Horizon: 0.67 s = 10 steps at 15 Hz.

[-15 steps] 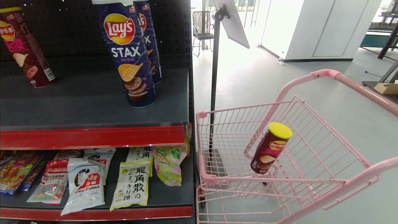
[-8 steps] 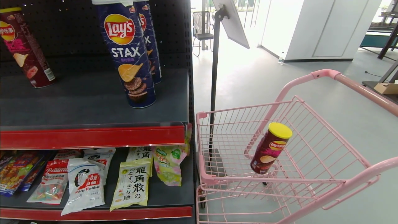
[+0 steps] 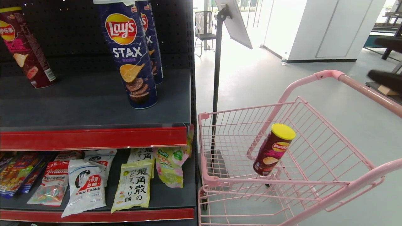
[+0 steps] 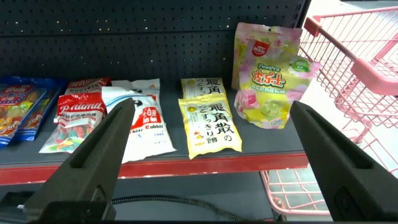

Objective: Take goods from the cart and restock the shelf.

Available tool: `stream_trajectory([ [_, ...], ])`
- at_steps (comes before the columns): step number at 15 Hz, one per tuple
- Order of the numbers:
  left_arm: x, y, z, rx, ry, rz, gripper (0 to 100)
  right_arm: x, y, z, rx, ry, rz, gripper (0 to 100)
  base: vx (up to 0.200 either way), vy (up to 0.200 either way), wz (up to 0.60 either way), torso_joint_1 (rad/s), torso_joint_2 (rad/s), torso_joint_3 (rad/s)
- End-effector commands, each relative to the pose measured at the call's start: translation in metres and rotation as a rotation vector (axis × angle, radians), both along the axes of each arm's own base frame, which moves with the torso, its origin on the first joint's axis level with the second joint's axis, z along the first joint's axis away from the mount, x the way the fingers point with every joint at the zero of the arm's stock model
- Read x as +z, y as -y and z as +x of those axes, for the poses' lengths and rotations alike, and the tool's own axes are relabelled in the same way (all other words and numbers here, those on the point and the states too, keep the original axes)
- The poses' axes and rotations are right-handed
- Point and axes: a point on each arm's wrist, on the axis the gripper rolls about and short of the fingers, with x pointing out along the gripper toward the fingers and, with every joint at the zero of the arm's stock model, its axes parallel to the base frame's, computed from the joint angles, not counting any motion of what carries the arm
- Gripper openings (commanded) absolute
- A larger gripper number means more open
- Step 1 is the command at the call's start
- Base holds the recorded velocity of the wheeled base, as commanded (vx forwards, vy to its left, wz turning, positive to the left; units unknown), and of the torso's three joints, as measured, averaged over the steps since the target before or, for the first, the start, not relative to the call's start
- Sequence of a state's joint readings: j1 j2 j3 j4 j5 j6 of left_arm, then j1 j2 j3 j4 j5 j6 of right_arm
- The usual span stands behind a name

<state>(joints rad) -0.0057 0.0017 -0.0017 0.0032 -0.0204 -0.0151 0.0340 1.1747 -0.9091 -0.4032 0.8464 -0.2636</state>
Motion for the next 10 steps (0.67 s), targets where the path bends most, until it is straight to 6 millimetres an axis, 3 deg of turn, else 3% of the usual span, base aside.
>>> stream_trajectory([
  [1,0.0,0.0,0.0,0.0,-0.001,0.0,100,-0.07,-0.005,0.114,0.276,-0.017,-0.16,100,0.0,0.0,0.0,0.0,0.0,0.0],
  [2,0.0,0.0,0.0,0.002,-0.001,0.0,100,-0.094,0.002,0.131,0.293,-0.044,-0.177,100,0.0,0.0,0.0,0.0,0.0,0.0],
  [3,0.0,0.0,0.0,0.0,-0.001,0.0,100,-0.104,0.017,0.138,0.27,-0.061,-0.175,100,0.0,0.0,0.0,0.0,0.0,0.0],
  [4,0.0,0.0,0.0,-0.001,-0.001,0.0,100,-0.116,0.035,0.14,0.228,-0.095,-0.168,100,0.0,0.0,0.0,0.0,0.0,0.0],
  [6,0.0,0.0,0.0,-0.001,-0.001,0.0,100,-0.135,0.049,0.133,0.19,-0.151,-0.158,100,0.0,0.0,0.0,0.0,0.0,0.0],
  [10,0.0,0.0,0.0,0.0,-0.001,0.0,100,-0.161,0.055,0.142,0.188,-0.195,-0.164,100,0.0,0.0,0.0,0.0,0.0,0.0],
])
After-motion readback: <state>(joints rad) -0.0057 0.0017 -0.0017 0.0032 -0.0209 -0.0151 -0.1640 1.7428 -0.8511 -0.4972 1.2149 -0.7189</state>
